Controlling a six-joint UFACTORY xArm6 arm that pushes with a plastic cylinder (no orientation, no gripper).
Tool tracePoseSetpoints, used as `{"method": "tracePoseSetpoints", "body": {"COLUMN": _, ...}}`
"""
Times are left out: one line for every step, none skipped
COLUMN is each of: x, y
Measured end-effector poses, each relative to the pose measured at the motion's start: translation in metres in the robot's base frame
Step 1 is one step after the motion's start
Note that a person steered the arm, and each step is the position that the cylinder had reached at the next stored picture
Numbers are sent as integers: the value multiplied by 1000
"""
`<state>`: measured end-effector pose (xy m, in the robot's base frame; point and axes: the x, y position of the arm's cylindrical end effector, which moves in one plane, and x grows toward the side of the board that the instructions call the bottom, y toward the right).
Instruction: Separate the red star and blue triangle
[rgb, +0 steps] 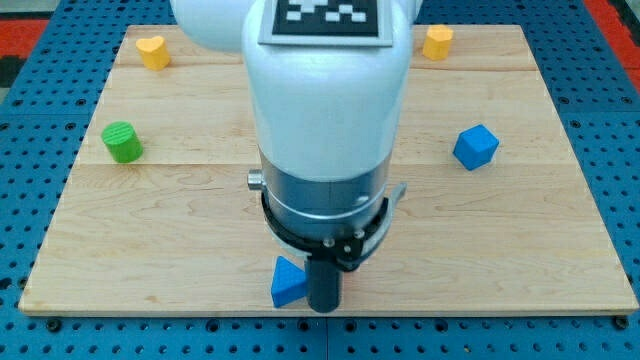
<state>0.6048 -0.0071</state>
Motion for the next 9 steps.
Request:
{"method": "tracePoseSetpoints", "body": {"x": -20, "y": -30}}
{"method": "tracePoseSetpoints", "body": {"x": -34, "y": -58}}
{"method": "tracePoseSetpoints", "body": {"x": -29, "y": -13}}
{"method": "tracePoseSetpoints", "body": {"x": -29, "y": 50}}
{"method": "tracePoseSetpoints", "body": {"x": -35, "y": 22}}
{"method": "tracePoseSetpoints", "body": {"x": -53, "y": -22}}
{"method": "tracePoseSetpoints", "body": {"x": -69, "y": -6}}
{"method": "tracePoseSetpoints", "body": {"x": -62, "y": 21}}
{"method": "tracePoseSetpoints", "body": {"x": -60, "y": 45}}
